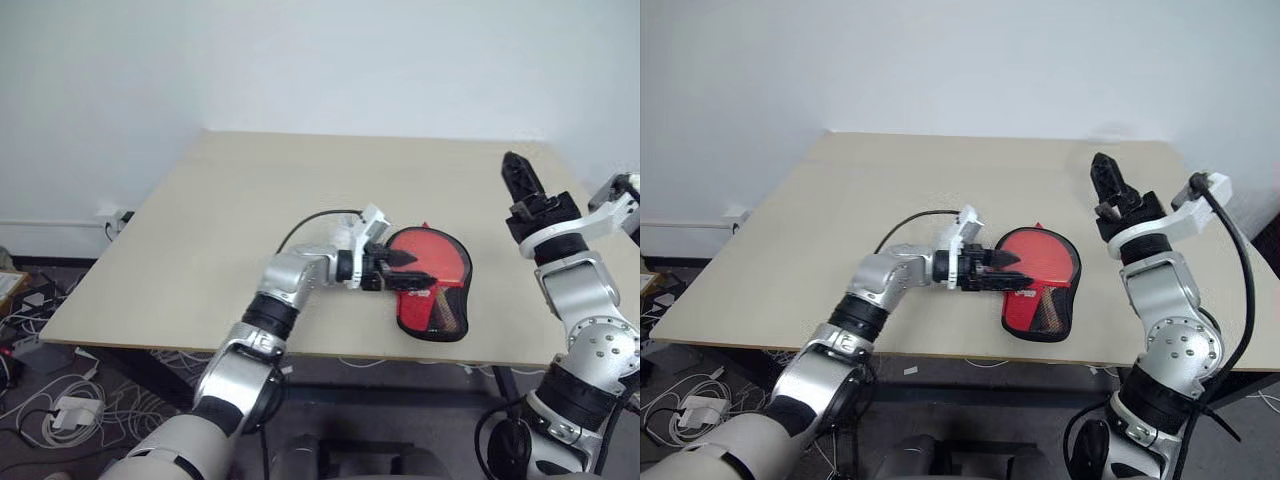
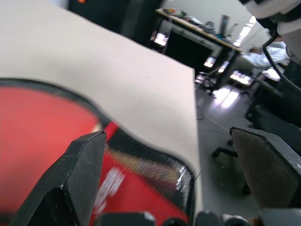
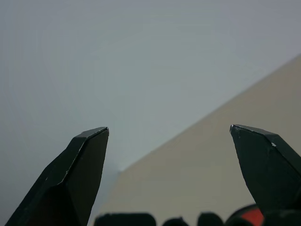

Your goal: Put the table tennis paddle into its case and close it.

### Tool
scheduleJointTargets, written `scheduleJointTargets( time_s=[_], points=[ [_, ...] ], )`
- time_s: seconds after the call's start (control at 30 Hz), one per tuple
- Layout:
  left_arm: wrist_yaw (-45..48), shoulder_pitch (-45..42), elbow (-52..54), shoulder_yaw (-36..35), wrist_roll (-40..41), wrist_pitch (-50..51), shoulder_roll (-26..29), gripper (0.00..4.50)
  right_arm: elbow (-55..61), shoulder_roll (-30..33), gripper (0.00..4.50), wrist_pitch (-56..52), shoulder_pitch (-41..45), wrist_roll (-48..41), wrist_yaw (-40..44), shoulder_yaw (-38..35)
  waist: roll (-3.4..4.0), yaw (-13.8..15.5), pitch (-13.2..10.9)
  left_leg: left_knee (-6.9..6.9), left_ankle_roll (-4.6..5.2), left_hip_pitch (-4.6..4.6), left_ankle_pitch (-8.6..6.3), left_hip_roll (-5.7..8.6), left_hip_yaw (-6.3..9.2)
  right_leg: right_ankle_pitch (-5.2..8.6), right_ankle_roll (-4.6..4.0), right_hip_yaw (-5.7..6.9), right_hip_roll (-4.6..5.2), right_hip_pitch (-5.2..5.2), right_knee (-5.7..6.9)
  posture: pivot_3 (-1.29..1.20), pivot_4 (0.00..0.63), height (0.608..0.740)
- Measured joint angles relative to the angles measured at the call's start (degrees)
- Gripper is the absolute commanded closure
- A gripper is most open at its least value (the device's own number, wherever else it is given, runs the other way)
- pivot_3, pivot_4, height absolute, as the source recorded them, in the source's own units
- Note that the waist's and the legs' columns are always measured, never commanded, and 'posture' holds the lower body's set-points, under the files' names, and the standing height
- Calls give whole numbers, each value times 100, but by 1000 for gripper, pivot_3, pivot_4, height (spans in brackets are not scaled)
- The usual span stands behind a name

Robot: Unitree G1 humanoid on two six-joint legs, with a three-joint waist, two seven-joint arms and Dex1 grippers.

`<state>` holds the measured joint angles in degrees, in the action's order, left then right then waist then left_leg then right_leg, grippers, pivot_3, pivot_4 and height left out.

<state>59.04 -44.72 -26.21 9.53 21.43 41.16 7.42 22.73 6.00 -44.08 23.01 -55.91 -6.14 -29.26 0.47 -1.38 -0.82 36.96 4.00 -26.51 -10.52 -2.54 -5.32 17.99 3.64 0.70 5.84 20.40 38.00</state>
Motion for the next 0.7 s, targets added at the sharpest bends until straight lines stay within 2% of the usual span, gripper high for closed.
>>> scheduleJointTargets(
  time_s=[0.2, 0.3, 0.43, 0.7],
  points=[
    [-513, 372, 360, -128, 31, 1070, 147, 0, -191, 29, 37, 179, -147, 322, 14, 544, -1, 47, -1, 6, -1, 0, 2, 5, 3, 0, 0, 12, 4, 1, -5, 0, 0, 715],
    [-896, 352, 168, -189, 34, 1445, -170, 0, -222, 77, 37, 219, -218, 437, 32, 665, -3, 65, -1, 8, 0, 0, 1, 7, 8, 0, 0, 11, 5, 0, -6, 0, 0, 715],
    [-1377, 13, -608, -494, 135, 1681, -697, 0, -382, 364, 37, 204, -331, 613, 92, 793, -6, 58, -3, 8, 16, -1, -9, 7, 9, 0, 1, 9, 4, 1, -5, 0, 0, 715],
    [-1977, -569, -1601, -1091, 199, 1692, -1143, 0, -997, 1856, 37, -87, -678, 1600, 620, 1250, -7, 37, -4, 5, 27, 0, -15, 10, 3, 0, 1, 5, 4, -1, -7, 0, 0, 715]
  ],
)
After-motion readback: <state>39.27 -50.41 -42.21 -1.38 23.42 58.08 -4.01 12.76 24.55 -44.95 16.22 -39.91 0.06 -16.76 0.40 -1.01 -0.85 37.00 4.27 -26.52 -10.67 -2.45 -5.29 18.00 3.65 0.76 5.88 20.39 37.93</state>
